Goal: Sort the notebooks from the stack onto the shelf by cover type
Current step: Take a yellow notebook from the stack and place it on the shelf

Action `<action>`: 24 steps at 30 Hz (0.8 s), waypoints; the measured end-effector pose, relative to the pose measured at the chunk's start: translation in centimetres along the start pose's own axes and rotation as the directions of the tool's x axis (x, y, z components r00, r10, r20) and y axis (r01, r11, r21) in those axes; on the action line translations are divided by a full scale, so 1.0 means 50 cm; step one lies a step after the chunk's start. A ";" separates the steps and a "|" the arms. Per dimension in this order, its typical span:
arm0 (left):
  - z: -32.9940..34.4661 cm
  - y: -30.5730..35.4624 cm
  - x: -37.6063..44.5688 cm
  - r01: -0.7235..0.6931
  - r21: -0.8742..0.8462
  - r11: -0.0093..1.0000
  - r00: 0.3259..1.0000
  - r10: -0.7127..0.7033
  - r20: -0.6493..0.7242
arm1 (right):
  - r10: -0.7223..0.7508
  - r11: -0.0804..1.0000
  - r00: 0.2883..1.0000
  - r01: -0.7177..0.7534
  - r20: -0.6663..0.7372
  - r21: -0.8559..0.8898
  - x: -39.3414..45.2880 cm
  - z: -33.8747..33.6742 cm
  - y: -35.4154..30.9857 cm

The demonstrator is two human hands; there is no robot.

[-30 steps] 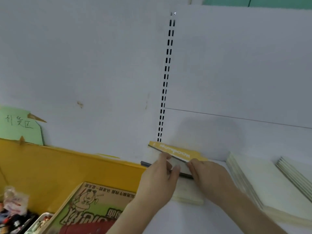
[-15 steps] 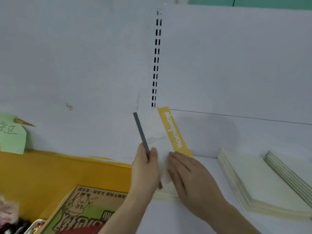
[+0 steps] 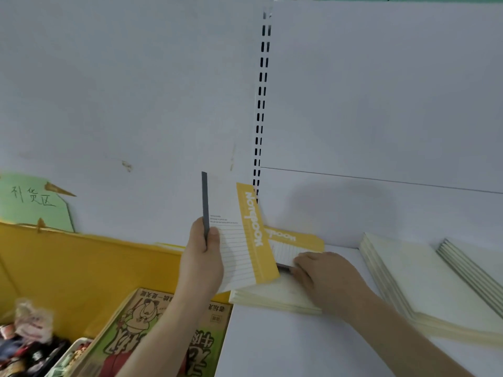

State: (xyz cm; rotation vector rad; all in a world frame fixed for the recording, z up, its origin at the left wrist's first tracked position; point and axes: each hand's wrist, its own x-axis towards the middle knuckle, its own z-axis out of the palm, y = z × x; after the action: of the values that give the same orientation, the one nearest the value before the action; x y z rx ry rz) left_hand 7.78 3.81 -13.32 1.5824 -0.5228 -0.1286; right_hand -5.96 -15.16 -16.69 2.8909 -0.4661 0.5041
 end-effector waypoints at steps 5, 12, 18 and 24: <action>-0.018 0.007 0.005 -0.018 -0.013 1.000 0.999 0.018 -0.026 | 0.136 0.984 0.988 -0.143 -0.072 -0.111 -0.003 -0.038 0.008; -0.005 0.024 -0.017 -0.055 -0.038 0.998 0.998 0.055 -0.010 | 0.314 0.943 0.828 -0.327 -0.465 0.055 -0.025 -0.086 0.029; 0.048 0.027 -0.043 -0.040 -0.090 0.995 0.994 0.049 0.097 | 0.332 0.930 0.722 -0.357 -0.607 0.084 -0.033 -0.115 -0.062; 0.108 0.035 -0.075 0.056 -0.248 0.967 0.979 -0.005 0.203 | 0.256 0.965 0.664 -0.218 -0.703 0.146 -0.044 -0.075 -0.153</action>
State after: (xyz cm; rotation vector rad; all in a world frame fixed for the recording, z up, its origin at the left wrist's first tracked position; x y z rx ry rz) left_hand 1.90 0.40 -13.02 1.3345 -0.6140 -0.3684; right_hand -6.53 -6.57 -14.83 2.3750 -0.6868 1.6204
